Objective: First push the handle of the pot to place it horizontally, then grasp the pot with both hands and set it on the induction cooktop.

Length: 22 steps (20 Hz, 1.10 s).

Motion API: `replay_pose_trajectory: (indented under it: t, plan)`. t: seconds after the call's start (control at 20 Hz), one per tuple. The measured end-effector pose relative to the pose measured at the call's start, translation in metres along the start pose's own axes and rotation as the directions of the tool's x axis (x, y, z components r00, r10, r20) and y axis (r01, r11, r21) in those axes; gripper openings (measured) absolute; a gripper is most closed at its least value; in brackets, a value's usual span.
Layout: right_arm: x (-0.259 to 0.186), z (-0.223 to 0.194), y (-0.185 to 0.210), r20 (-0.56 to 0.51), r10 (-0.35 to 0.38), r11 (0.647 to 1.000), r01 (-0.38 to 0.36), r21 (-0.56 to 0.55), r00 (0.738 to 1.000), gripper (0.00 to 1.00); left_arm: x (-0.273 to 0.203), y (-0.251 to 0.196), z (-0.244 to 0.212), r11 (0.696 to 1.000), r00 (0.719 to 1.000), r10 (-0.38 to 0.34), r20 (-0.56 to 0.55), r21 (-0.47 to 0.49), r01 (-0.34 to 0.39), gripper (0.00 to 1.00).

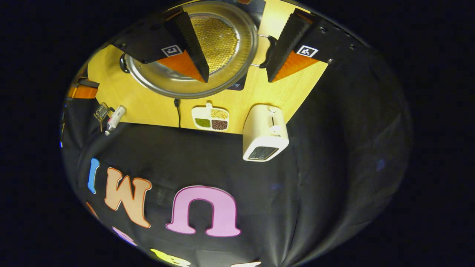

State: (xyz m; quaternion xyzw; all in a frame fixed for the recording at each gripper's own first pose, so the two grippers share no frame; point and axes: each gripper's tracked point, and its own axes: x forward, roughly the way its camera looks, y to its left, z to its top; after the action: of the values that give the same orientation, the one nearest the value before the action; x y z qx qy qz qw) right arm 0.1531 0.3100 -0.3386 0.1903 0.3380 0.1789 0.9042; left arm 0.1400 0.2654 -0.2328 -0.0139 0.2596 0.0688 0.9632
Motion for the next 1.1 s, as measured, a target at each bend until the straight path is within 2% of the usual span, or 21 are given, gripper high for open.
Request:
replay_pose_trajectory:
  t: [0.05,0.1,0.15,0.25,0.3,0.35,0.4,0.45,0.65,0.75,0.9,1.05,1.1]
  plan:
    - [-0.011,0.008,-0.008,0.019,0.0,1.0,0.0,0.0,1.0,0.92,-0.006,-0.016,0.004,1.0,1.0,0.001,0.013,-0.002,-0.001,0.96]
    - [-0.024,0.016,-0.018,0.036,-0.004,1.0,0.004,0.003,0.999,0.91,-0.013,-0.034,0.006,1.0,1.0,-0.001,0.025,-0.005,0.001,0.96]
    - [-0.037,0.026,-0.027,0.053,-0.005,1.0,0.005,0.0,0.999,1.0,-0.02,-0.054,0.009,1.0,0.999,-0.014,0.038,-0.007,0.014,0.95]
    - [-0.066,0.047,-0.046,0.107,-0.01,1.0,0.013,-0.019,0.994,1.0,-0.028,-0.101,0.017,0.998,0.996,-0.058,0.063,-0.007,0.058,0.95]
    - [-0.078,0.056,-0.056,0.13,-0.018,0.999,0.022,-0.034,0.991,0.91,-0.033,-0.125,0.021,0.997,0.994,-0.079,0.075,-0.008,0.079,0.95]
    - [-0.094,0.066,-0.07,0.154,-0.032,0.998,0.041,-0.054,0.988,0.91,-0.039,-0.149,0.025,0.995,0.991,-0.1,0.087,-0.012,0.102,0.95]
    - [-0.11,0.074,-0.079,0.175,-0.042,0.996,0.054,-0.067,0.984,1.0,-0.045,-0.171,0.032,0.991,0.986,-0.126,0.109,-0.02,0.129,0.96]
    - [-0.124,0.084,-0.087,0.202,-0.047,0.995,0.064,-0.08,0.978,0.92,-0.05,-0.192,0.036,0.988,0.98,-0.148,0.13,-0.027,0.153,0.96]
    - [-0.174,0.116,-0.108,0.297,-0.055,0.991,0.088,-0.098,0.953,0.91,-0.08,-0.251,0.06,0.978,0.964,-0.199,0.177,-0.032,0.207,0.95]
    - [-0.193,0.128,-0.114,0.332,-0.057,0.988,0.102,-0.119,0.941,0.91,-0.1,-0.265,0.073,0.979,0.954,-0.196,0.229,-0.012,0.204,0.95]
    - [-0.219,0.147,-0.107,0.383,-0.028,0.983,0.096,-0.16,0.923,0.91,-0.13,-0.27,0.087,0.991,0.946,-0.132,0.295,0.019,0.132,0.95]
    - [-0.242,0.167,-0.095,0.425,0.012,0.972,0.089,-0.218,0.905,0.91,-0.162,-0.281,0.106,0.994,0.922,-0.108,0.373,0.056,0.094,0.95]
    - [-0.253,0.174,-0.09,0.436,0.029,0.968,0.084,-0.237,0.9,1.0,-0.171,-0.286,0.111,0.994,0.913,-0.106,0.394,0.073,0.084,0.95]
